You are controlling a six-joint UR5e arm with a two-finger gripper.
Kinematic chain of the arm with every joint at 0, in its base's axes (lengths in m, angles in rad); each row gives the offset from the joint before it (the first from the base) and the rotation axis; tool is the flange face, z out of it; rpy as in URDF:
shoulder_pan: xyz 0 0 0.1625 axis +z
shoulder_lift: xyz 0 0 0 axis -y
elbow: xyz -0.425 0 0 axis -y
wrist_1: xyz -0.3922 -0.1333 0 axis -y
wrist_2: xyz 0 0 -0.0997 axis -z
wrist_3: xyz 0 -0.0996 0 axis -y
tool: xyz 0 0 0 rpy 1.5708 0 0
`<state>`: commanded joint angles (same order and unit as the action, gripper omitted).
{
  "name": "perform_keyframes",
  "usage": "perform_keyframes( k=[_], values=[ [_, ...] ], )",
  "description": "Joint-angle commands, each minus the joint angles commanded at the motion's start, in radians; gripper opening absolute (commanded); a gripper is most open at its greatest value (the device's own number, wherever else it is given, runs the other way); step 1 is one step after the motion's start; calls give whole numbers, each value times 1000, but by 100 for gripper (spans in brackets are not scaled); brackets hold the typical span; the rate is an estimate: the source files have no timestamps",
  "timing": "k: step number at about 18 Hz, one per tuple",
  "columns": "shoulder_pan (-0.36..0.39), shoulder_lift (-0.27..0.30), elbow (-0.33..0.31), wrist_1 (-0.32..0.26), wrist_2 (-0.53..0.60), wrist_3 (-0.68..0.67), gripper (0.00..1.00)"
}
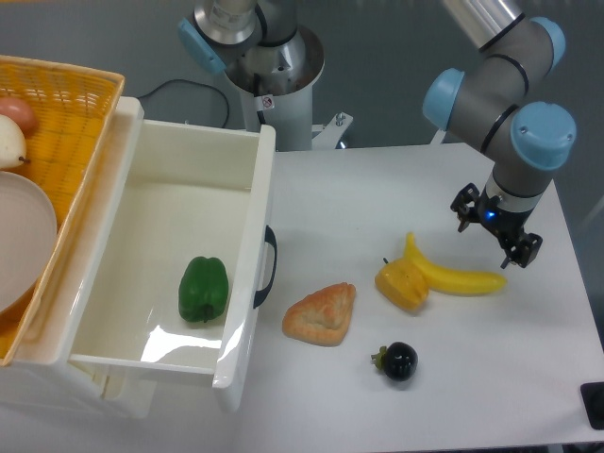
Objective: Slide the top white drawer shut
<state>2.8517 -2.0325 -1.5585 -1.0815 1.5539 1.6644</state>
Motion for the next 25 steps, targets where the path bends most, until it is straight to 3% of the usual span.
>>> perform_keyframes(
  k=[9, 15, 20, 25],
  values=[
    [-40, -29, 12, 28, 0, -61, 100],
    [-49, -12, 21, 26, -8, -153, 100],
    [-126, 21, 11, 21, -34, -463, 100],
    [-153, 46, -5, 14, -139, -604, 99]
  ],
)
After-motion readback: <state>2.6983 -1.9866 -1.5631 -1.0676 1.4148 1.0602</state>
